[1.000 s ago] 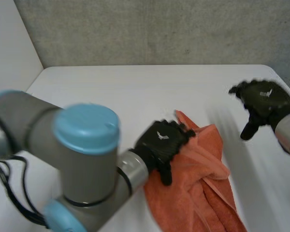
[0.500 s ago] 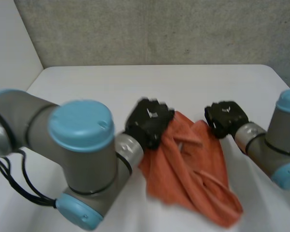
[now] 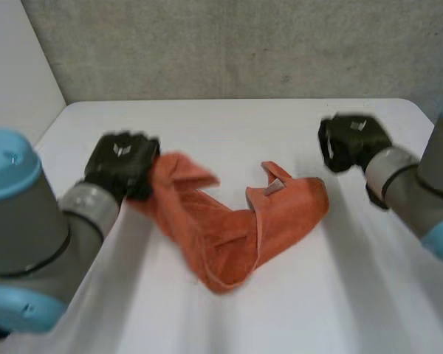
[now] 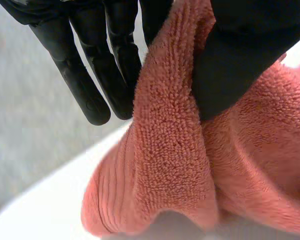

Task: Fold the laundry

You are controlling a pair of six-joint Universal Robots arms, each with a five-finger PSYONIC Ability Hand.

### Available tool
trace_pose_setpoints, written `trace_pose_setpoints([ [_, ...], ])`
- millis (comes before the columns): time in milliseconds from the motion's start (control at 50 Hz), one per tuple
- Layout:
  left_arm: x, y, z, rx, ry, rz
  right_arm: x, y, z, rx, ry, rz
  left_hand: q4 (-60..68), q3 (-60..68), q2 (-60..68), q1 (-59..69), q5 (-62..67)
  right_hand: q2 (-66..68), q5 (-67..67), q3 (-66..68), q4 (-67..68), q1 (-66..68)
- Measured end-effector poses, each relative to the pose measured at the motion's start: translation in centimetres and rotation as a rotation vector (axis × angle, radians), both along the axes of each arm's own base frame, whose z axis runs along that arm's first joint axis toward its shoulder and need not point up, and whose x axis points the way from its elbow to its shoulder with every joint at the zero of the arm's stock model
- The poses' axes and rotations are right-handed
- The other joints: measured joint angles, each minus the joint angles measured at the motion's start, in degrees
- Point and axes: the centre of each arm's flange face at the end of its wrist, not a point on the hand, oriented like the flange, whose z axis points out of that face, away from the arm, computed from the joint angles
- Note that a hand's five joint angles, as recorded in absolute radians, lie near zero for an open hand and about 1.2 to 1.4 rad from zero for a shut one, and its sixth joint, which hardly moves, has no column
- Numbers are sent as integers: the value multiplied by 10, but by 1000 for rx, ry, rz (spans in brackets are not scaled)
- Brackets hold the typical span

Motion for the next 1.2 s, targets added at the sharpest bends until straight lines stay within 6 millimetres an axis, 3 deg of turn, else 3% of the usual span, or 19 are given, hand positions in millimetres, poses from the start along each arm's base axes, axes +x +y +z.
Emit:
trace_pose_setpoints([
  [20, 0, 0, 0, 0, 0, 0, 0, 0, 0, 0, 0, 0, 0, 0, 0, 0, 0, 0, 0, 0, 0, 0],
  [40, 11, 3, -11, 41, -13, 30, 1, 10, -14, 54, 48, 20, -134, -132, -139, -134, -133, -25, -17, -25, -27, -15],
  [80, 20, 3, -17, 64, -23, 63, 1, 17, -23, 85, 76, 32, -153, -150, -158, -154, -152, -51, -35, -49, -52, -37],
  [100, 28, 2, -20, 75, -29, 94, 1, 20, -28, 103, 91, 38, -222, -222, -226, -222, -222, -66, -49, -65, -67, -51],
  [220, 52, -5, -14, 62, -33, 201, 0, 30, -41, 145, 120, 50, -474, -470, -473, -463, -477, -93, -82, -100, -101, -78],
  [300, 52, 0, 0, 19, -15, 194, 1, 32, -42, 149, 119, 53, -492, -487, -492, -470, -493, -109, -100, -119, -119, -92],
  [380, 36, 19, 20, -41, 21, 86, 4, 37, -40, 141, 113, 65, -492, -487, -493, -470, -493, -140, -129, -148, -148, -116],
  [480, 19, 41, 29, -64, 39, -45, 7, 42, -38, 133, 112, 78, -491, -486, -493, -470, -493, -151, -144, -161, -162, -126],
  [600, 6, 61, 23, -47, -11, -182, 7, 45, -38, 132, 115, 81, -489, -485, -487, -468, -490, -151, -147, -164, -164, -126],
  [800, -7, 83, -8, -51, -333, -384, 5, 47, -42, 144, 124, 81, -381, -382, -380, -363, -379, -158, -152, -169, -169, -132],
  [960, -11, 74, -34, -34, -488, -421, 5, 50, -44, 152, 132, 89, -377, -379, -377, -363, -375, -158, -152, -169, -169, -132],
  [1120, -6, 35, -54, 0, -545, -287, 11, 63, -49, 158, 157, 154, -377, -379, -377, -363, -375, -166, -158, -175, -176, -138],
  [1200, 2, 13, -58, 11, -566, -186, 20, 78, -48, 149, 170, 224, -377, -379, -377, -363, -375, -269, -262, -274, -276, -223],
])
